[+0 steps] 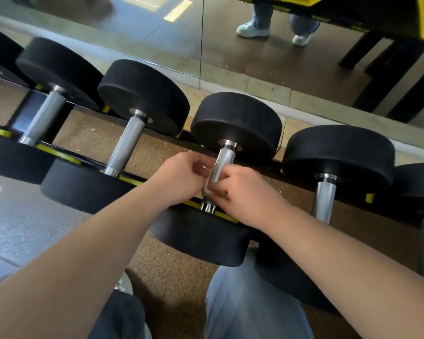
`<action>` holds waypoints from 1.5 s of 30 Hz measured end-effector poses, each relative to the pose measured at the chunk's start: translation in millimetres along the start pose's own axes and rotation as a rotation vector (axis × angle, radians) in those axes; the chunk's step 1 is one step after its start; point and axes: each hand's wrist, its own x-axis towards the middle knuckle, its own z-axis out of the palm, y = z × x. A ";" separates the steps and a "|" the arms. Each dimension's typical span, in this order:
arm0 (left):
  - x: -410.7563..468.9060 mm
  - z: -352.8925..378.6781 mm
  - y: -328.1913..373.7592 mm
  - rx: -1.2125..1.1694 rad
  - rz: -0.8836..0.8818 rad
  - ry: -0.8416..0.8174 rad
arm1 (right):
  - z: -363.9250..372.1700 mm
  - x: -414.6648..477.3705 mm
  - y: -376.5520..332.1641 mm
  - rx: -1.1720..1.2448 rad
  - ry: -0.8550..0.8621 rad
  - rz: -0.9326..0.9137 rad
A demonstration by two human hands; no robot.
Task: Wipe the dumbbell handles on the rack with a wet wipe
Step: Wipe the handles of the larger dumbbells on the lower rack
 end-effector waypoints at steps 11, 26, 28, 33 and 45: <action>7.6 -1.7 2.8 -0.006 -0.030 -0.061 | -4.6 -5.7 -5.8 -0.066 -0.076 -0.023; 10.3 5.4 -0.5 -0.160 -0.059 -0.098 | -7.6 -0.8 -7.9 0.437 -0.014 0.534; 11.3 6.5 -0.1 -0.113 -0.049 -0.089 | -2.9 10.0 -1.2 0.662 0.139 0.749; 12.5 7.5 1.0 -0.069 -0.047 -0.071 | -0.6 25.4 14.6 1.113 0.135 1.004; 15.8 9.0 -1.5 -0.094 -0.051 -0.058 | -14.2 25.4 14.9 1.184 0.275 0.932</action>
